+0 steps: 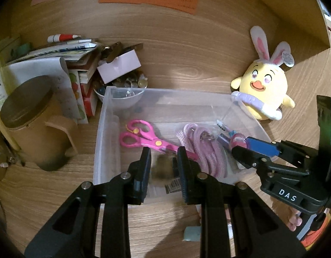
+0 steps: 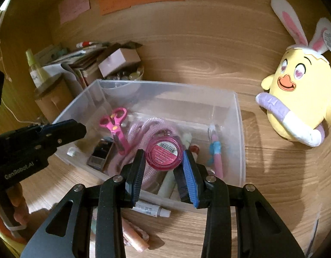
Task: Organize objects
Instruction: 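Carry the pink jar and brown bottle over the clear box and release both, then grasp the peach lip gloss with the right tool while the left tool grasps the mint tube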
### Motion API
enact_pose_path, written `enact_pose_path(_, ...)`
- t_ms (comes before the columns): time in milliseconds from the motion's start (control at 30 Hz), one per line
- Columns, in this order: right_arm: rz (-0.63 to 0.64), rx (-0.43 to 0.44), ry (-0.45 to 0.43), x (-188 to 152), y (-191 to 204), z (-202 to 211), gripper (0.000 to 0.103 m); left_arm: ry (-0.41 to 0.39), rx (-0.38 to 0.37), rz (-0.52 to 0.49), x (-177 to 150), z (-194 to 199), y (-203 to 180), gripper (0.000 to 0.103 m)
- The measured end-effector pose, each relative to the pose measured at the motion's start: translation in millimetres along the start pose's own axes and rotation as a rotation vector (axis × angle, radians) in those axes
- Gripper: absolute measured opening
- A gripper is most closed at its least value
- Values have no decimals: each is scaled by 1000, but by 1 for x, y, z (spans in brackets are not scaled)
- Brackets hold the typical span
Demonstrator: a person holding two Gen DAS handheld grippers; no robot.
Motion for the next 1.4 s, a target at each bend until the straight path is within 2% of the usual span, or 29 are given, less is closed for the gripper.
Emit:
enact_pose_path(133, 8, 11, -1, -1, 0, 6, 41, -12, -4, -16, -2, 9, -6, 40)
enact_pose_path(267, 26, 30, -21, -5, 3, 24, 43, -34, -2, -50, -7, 25, -16, 52)
enact_pose_path(433, 40, 59, -33, -15, 7, 44, 45, -54, 8, -95, -20, 44, -22, 78)
enact_pose_path(500, 44, 72, -27, -24, 7, 51, 45, -47, 17, -103, -28, 47, -23, 92)
enact_pose_path(533, 46, 73, -24, -27, 7, 52, 45, -41, 22, -104, -32, 47, -23, 94)
enact_pose_path(700, 56, 99, 22, -51, 12, 52, 45, 35, 10, -115, -55, 39, -23, 94)
enact_pose_path(933, 100, 136, 126, -68, 27, 17, 44, 152, -14, -105, -85, 22, -22, 94)
enact_pose_path(1000, 108, 157, 152, -69, 31, 7, 41, 180, -18, -110, -89, 17, -23, 94)
enact_pose_path(1100, 118, 171, 194, -70, 34, -7, 30, 210, -25, -127, -96, 13, -27, 94)
enact_pose_path(1167, 127, 172, 193, -72, 36, -9, 15, 222, -30, -135, -98, 10, -30, 94)
enact_pose_path(1400, 136, 158, 125, -72, 37, 13, 14, 252, -45, -192, -99, -1, -49, 94)
Point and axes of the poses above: each gripper's, at about its wrist camera, not at the fingertips, and z roughly against the way its jaws point, y to its left, x to its top, the point moved 3 cm from there along -z, roughly the way its jaws point, and after that the axes turned 1 degree about y, right-handed, at the moved point
